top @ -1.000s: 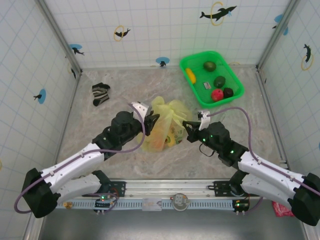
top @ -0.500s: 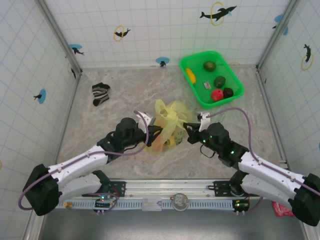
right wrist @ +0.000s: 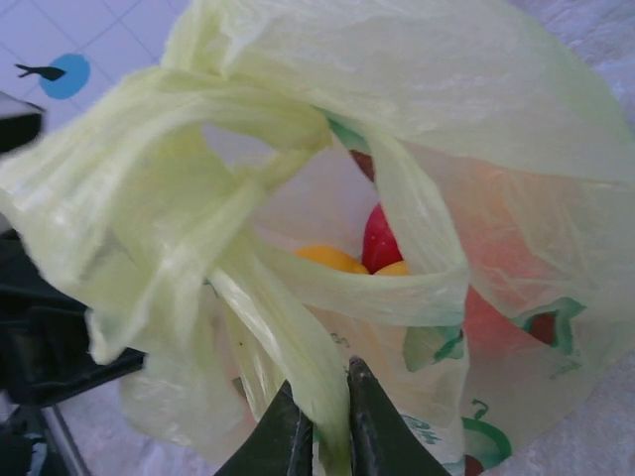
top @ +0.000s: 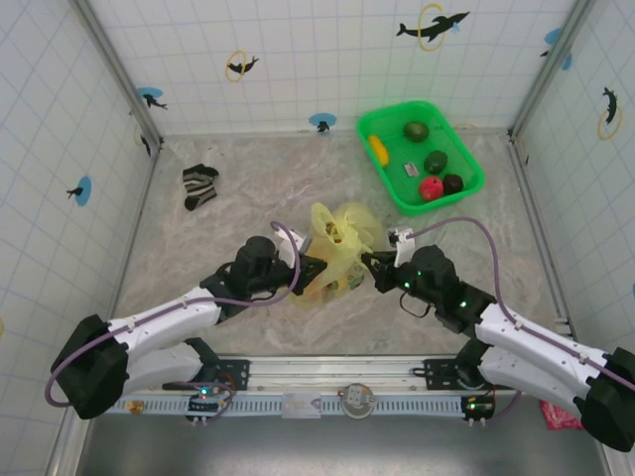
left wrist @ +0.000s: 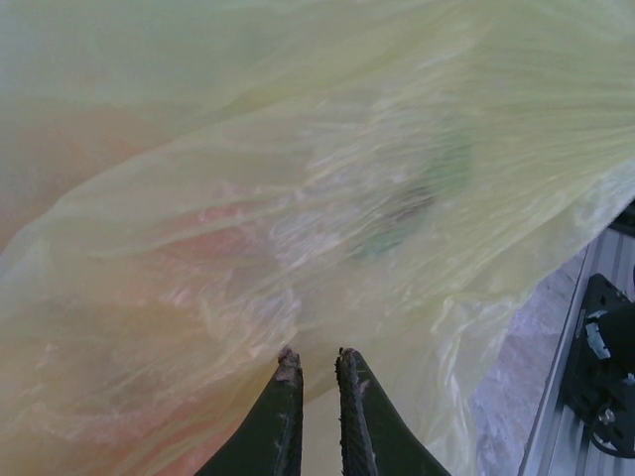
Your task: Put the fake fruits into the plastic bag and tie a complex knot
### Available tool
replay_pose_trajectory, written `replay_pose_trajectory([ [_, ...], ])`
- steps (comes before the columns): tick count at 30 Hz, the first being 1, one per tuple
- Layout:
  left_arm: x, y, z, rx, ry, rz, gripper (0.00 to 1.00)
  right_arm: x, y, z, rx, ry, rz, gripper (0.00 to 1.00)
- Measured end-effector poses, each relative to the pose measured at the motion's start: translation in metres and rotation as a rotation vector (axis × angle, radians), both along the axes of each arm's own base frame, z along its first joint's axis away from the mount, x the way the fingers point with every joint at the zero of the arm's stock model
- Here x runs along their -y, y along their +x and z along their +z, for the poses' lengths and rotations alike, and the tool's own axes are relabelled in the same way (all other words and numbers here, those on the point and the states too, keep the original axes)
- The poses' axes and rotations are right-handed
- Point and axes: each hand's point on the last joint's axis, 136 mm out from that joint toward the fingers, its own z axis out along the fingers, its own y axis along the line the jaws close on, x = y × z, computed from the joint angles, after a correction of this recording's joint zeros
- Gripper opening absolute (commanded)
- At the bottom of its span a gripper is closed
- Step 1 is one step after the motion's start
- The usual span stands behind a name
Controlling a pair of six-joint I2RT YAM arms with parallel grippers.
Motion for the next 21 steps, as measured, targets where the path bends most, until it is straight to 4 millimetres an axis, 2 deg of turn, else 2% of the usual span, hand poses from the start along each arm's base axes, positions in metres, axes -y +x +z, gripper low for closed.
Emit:
replay_pose_trajectory([
  [4,0.001,-0.001,-0.005,-0.023,0.005,-0.004,0.13,0.0,-0.002,0.008,0.007,0.029,0.022,0.11],
  [9,-0.003,0.0,-0.001,0.005,0.02,0.005,0.13,0.001,-0.004,0.007,0.001,0.019,0.046,0.04],
  [10,-0.004,0.0,0.001,0.016,0.028,0.005,0.15,0.001,-0.004,0.007,0.004,0.017,0.051,0.03],
  [12,-0.005,0.002,0.008,0.05,0.041,-0.001,0.29,0.001,-0.006,0.01,0.006,0.022,0.068,0.02],
  [15,-0.005,0.004,0.029,0.13,0.04,-0.013,0.49,-0.003,-0.009,0.022,0.021,0.04,0.099,0.01],
  [20,-0.004,0.008,0.092,0.319,-0.015,-0.031,0.67,-0.013,-0.01,0.064,0.081,0.086,0.15,0.0],
  [21,-0.004,0.008,0.106,0.357,-0.03,-0.033,0.68,-0.015,-0.01,0.075,0.094,0.093,0.16,0.0],
])
